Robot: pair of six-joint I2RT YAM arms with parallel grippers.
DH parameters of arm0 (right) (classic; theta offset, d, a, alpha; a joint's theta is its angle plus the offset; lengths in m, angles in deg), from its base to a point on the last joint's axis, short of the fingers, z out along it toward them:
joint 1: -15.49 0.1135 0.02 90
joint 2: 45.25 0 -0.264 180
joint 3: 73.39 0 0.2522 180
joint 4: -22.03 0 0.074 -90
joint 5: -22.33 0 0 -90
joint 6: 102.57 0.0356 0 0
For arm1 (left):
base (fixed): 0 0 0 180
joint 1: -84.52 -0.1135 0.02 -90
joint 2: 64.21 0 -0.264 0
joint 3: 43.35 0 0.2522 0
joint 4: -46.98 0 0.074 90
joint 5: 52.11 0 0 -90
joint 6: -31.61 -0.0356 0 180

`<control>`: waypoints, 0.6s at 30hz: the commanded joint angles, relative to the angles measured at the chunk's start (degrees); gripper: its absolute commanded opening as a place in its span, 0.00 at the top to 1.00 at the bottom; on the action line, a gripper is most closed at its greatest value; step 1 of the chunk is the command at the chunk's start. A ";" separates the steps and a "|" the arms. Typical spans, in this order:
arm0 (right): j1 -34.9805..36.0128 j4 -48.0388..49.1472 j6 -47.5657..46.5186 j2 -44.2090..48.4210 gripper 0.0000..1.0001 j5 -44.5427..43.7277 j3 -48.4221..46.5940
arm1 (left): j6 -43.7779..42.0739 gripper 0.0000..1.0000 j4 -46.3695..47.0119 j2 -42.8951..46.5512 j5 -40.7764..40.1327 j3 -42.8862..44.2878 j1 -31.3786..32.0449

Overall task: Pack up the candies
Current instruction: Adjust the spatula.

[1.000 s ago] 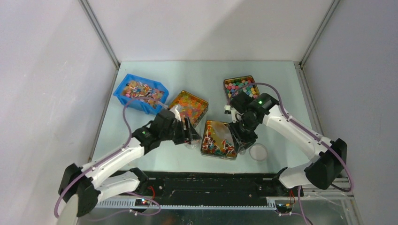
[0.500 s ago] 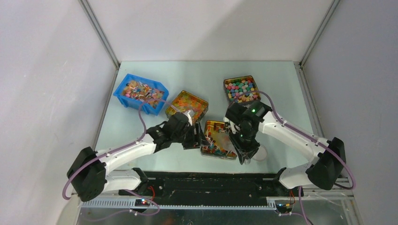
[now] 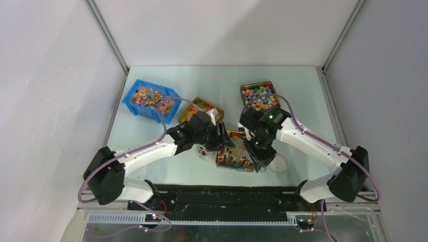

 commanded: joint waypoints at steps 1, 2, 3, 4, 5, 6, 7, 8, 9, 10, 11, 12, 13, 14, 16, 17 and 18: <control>0.19 1.83 -0.06 0.01 1.00 -0.81 -4.29 | -0.41 0.35 -0.21 -2.96 1.37 2.38 1.28; 0.00 2.09 0.03 0.10 1.00 -0.75 -4.50 | -0.36 0.36 -0.24 -3.26 1.40 2.36 1.40; -0.12 2.40 0.21 0.19 1.00 -0.71 -4.77 | -0.34 0.38 -0.22 -3.59 1.27 2.31 1.57; -0.47 2.57 0.25 0.55 1.00 -0.66 -4.81 | -0.32 0.40 -0.46 -3.75 1.14 2.28 1.59; -0.75 2.96 0.46 0.72 1.00 -0.40 -4.85 | -0.28 0.42 -0.54 -3.80 0.81 2.23 1.74; -1.33 3.20 0.51 1.14 1.00 -0.33 -4.88 | -0.25 0.44 -0.54 -3.77 0.69 2.08 1.76; -1.94 3.58 0.66 1.66 1.00 -0.16 -4.88 | -0.17 0.45 -0.54 -3.65 0.37 1.98 1.78; -2.93 4.14 0.71 2.15 1.00 0.45 -4.84 | -0.15 0.46 -0.58 -3.51 0.06 1.92 1.77; -3.51 4.54 0.72 2.40 1.00 0.72 -4.82 | -0.10 0.46 -0.65 -3.41 -0.04 1.92 1.78; -3.76 4.78 0.58 2.44 1.00 1.70 -4.52 | -0.08 0.46 -0.56 -3.40 -0.10 1.91 1.75; -4.31 5.38 0.53 2.67 1.00 2.31 -4.31 | -0.06 0.46 -0.55 -3.36 -0.12 1.98 1.77; -4.51 5.64 0.60 2.79 1.00 3.22 -3.86 | -0.10 0.46 -0.63 -3.31 -0.18 2.03 1.77; -4.76 6.08 0.62 2.89 1.00 3.65 -3.63 | -0.13 0.46 -0.62 -3.30 -0.16 2.08 1.78; -4.83 6.17 0.64 2.95 1.00 3.86 -3.30 | -0.14 0.46 -0.76 -3.19 -0.19 2.08 1.75; -4.87 6.52 0.47 3.11 1.00 4.09 -2.82 | -0.14 0.45 -1.02 -2.82 -0.65 2.02 1.84; -4.91 6.61 0.43 3.27 1.00 4.07 -2.32 | -0.14 0.43 -1.13 -2.57 -0.83 1.96 1.82; -4.90 6.72 0.29 3.32 1.00 3.90 -2.07 | -0.10 0.42 -1.28 -2.12 -1.15 1.89 1.76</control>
